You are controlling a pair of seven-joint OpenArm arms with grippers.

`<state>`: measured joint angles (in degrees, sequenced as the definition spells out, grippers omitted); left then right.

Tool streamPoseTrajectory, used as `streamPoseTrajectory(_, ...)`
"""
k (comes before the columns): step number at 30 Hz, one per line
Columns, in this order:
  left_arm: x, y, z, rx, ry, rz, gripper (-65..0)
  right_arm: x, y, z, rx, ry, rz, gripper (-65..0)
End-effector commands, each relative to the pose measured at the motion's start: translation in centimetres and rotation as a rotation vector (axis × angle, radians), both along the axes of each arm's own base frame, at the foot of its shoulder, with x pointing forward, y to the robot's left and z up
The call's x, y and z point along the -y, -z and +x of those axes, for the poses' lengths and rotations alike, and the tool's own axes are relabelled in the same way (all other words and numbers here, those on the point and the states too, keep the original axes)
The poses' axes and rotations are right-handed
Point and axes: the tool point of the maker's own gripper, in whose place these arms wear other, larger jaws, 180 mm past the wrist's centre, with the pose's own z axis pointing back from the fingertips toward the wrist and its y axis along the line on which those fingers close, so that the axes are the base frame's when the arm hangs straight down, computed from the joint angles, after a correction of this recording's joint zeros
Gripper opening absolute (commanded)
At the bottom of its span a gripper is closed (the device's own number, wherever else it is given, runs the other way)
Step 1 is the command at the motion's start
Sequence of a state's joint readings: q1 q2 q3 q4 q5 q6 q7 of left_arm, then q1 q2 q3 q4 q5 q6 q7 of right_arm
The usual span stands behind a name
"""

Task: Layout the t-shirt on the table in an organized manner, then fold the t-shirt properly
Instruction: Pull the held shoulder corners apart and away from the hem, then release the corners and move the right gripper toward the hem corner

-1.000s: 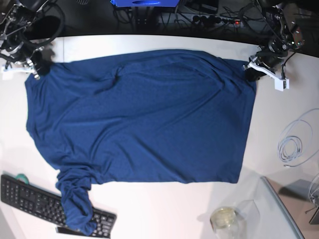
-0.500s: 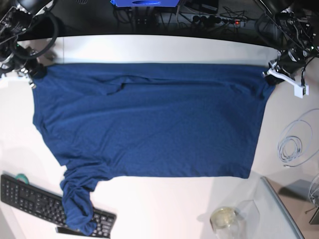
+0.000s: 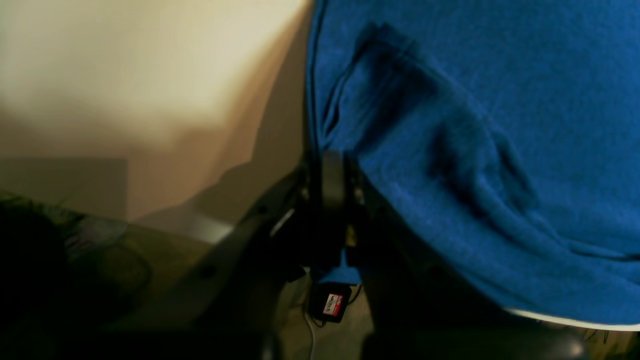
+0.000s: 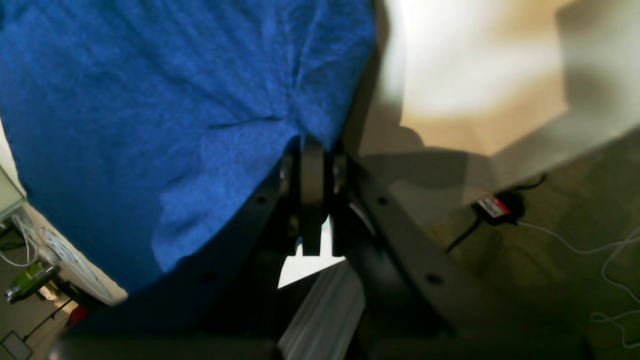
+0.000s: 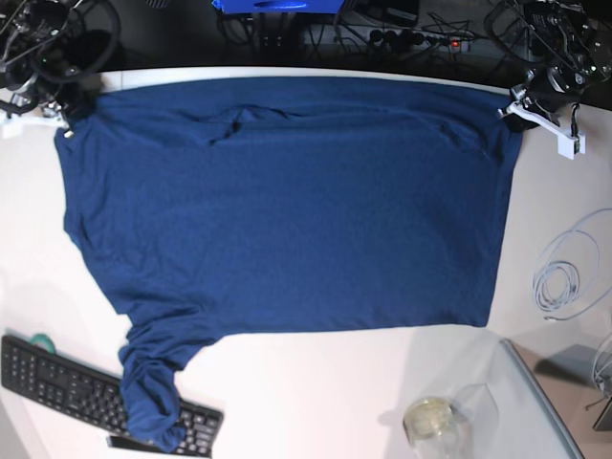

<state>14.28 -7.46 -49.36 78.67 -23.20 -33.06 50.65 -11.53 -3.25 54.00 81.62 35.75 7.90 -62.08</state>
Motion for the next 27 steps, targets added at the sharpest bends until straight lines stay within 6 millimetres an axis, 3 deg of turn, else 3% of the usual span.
streamPoseTrajectory(1, -0.7, -0.9, 0.6, 0.034, 0.003, 0.019, -65.0, 1.0, -0.7, 0.6, 0.029, 0.013, -0.025, -64.7)
streamPoseTrajectory(9, -0.8, 0.5, -0.1, 0.061, -0.042, -0.003, -65.0, 0.9, -0.3, -0.7, 0.004, 0.017, -0.026, -64.7)
streamPoseTrajectory(22, -0.9, 0.5, -0.3, 0.069, -0.047, 0.002, -65.0, -0.2, 0.3, -2.0, -0.019, 0.027, -0.002, -63.9)
streamPoseTrajectory(24, -0.9, 0.5, -0.3, 0.069, -0.047, 0.002, -65.0, -0.2, 0.3, -1.9, -0.015, 0.028, -0.002, -60.0)
streamPoseTrajectory(27, -0.9, 0.5, -0.3, 0.065, -0.044, 0.001, -65.0, -0.4, 0.3, -2.0, -0.012, 0.035, 0.001, -44.6)
